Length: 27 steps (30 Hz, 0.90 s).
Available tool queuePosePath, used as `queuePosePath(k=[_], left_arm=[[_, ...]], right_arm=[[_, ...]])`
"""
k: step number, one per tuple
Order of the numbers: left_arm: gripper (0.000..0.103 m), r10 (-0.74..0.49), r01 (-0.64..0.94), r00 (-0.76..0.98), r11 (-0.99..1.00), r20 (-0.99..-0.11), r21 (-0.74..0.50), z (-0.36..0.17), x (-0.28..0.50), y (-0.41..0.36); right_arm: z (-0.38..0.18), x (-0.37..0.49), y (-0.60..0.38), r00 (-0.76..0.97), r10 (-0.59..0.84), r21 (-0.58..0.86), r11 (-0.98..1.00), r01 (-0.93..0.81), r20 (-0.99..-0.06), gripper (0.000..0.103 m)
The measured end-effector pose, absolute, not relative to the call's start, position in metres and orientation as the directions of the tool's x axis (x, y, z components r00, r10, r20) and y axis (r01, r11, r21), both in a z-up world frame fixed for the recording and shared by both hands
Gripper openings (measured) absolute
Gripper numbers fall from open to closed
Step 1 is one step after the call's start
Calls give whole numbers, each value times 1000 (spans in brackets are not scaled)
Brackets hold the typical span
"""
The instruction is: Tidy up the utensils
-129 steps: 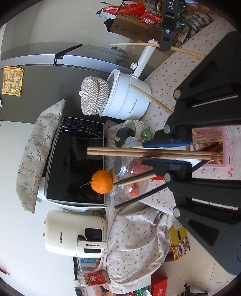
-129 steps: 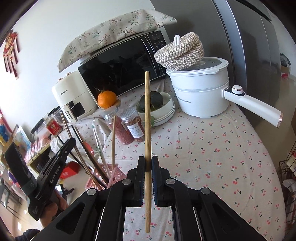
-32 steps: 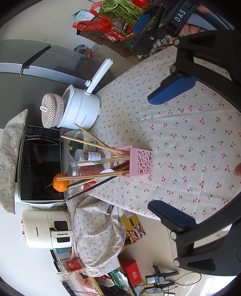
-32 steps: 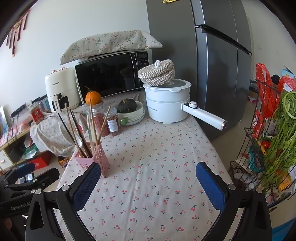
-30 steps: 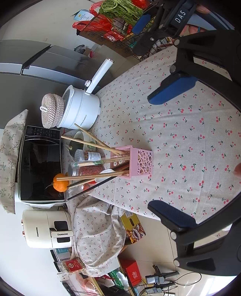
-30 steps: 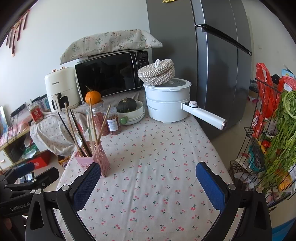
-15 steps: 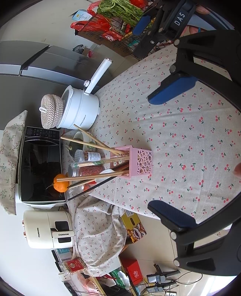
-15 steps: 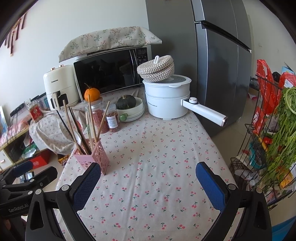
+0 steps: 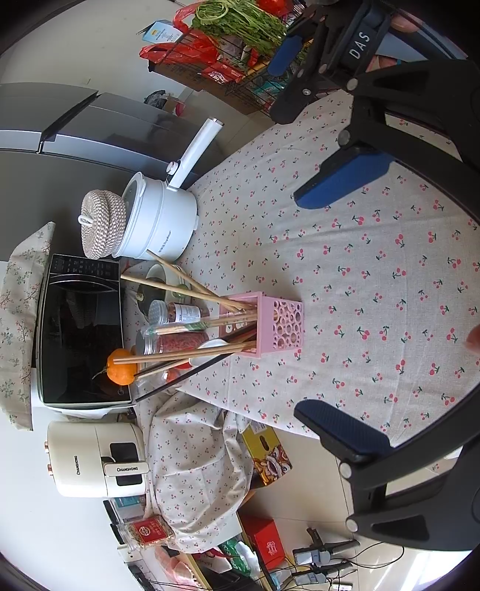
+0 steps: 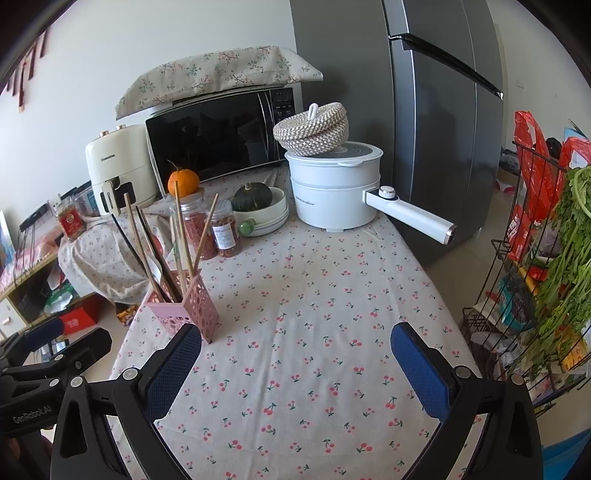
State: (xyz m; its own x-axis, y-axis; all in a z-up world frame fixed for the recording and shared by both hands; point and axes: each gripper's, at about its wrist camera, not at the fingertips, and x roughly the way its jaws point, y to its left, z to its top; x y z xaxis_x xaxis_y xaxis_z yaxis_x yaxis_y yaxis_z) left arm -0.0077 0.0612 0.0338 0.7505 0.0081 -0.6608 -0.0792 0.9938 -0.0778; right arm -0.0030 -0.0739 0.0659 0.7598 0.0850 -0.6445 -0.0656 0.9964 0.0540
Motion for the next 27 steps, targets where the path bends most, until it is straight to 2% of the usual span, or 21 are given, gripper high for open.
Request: queuePosePath(k=[24, 27], left_arm=[[102, 16, -77, 754, 995, -656, -64, 37, -11, 55], [102, 14, -100, 737, 991, -676, -89, 34, -8, 58]], right_arm=[[61, -1, -74, 743, 92, 68, 996, -62, -663, 103], [61, -1, -74, 740, 91, 69, 996, -60, -666, 103]])
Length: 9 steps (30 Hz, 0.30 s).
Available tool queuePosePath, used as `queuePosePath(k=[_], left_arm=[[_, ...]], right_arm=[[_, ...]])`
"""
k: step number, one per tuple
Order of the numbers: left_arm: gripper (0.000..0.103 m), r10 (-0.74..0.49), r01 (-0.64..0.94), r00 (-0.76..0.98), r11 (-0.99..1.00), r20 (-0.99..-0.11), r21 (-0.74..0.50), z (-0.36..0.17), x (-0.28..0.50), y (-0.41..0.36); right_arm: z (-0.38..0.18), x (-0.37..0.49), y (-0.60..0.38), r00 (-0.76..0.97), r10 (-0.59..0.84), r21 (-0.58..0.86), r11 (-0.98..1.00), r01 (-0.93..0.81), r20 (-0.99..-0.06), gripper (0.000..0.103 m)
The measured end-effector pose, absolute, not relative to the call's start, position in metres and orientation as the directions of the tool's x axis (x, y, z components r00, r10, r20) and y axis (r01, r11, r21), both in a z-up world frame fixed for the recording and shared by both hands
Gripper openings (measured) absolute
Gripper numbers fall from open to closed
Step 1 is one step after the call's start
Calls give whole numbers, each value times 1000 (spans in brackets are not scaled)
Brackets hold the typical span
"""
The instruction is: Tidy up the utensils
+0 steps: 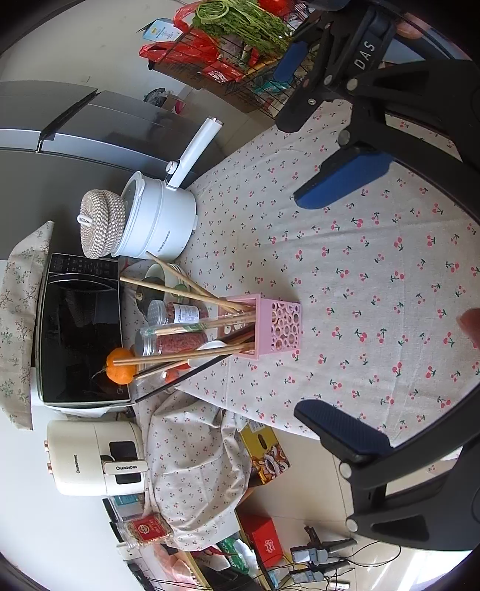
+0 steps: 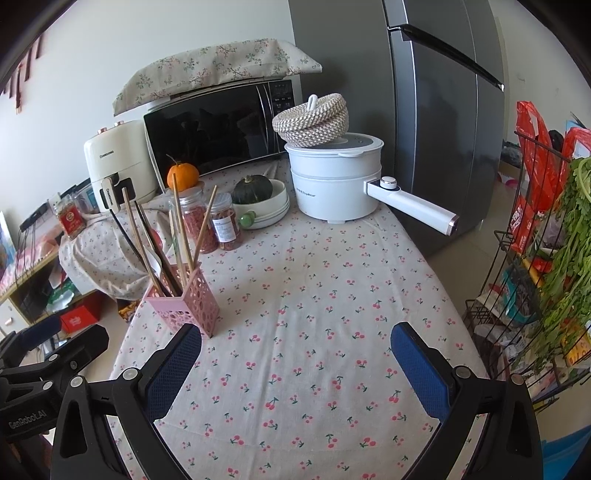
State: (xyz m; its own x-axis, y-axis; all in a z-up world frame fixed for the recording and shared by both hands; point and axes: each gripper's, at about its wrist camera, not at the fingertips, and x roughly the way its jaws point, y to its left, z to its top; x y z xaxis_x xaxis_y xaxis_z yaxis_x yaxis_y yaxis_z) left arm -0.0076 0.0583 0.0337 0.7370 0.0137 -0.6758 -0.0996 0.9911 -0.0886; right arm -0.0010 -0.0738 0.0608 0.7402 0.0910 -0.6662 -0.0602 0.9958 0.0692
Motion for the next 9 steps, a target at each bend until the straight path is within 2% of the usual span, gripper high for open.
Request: queuePosePath(k=[9], left_arm=[[102, -21, -116, 699, 983, -715, -143, 23, -3, 66]], right_arm=[[58, 0, -75, 730, 92, 75, 996, -56, -678, 103]])
